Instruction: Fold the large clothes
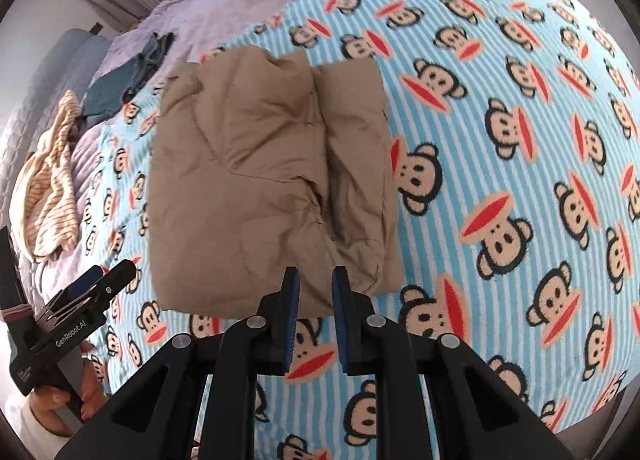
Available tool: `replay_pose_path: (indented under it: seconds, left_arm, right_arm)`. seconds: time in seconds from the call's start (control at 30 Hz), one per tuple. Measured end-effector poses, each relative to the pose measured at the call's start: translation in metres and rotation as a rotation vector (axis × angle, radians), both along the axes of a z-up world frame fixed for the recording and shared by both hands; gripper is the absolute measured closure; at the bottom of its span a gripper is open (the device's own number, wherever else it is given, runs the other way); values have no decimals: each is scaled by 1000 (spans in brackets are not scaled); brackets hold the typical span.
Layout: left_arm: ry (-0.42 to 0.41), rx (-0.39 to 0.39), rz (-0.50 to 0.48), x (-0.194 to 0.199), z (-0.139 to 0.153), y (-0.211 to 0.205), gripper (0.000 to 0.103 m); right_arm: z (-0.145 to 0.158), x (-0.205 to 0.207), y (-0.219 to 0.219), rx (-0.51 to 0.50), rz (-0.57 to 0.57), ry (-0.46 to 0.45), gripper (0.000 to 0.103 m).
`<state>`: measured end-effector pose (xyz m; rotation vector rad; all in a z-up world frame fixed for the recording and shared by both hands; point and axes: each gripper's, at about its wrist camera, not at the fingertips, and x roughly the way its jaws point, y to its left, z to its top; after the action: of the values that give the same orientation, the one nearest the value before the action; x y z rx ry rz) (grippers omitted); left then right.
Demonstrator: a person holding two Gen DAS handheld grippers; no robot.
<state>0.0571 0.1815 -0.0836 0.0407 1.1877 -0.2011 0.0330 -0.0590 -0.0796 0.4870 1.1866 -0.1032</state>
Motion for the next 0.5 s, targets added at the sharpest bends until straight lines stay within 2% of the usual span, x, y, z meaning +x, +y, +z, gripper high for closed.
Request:
replay_pose_path:
  seconds: [0.03,0.07,0.1,0.13,0.27,0.33,0.47,0.5]
  left_arm:
    - [-4,-6,8,-5,6,0,6]
    - [-10,-12,13,-8,11,0,6]
    - [-24,-19,23,-14,18,1,5]
    - [-44,-18,37,-21,27,0,2]
    - [-85,-13,71,-40,51,2,0]
    - [-96,-15,84,-48,59,3,0]
    - [-128,12,95,-61,74,1,0]
    - [-141,15,100,-64,79,1,0]
  right_arm:
    - [7,-3,1,-14,5,-6,82]
    - [12,-5,3,-21,9,-13,72]
    - [19,-9,4,-30,14,-28,56]
    - [26,-13,6,-39,18,-44,50]
    - [52,-27,10,-88,39,-98,48]
    - [61,-32,10,-106,39,-112,43]
    - [81,-40,12,-172,29,-153,20]
    - [85,-42,13,-190,25,-165,20]
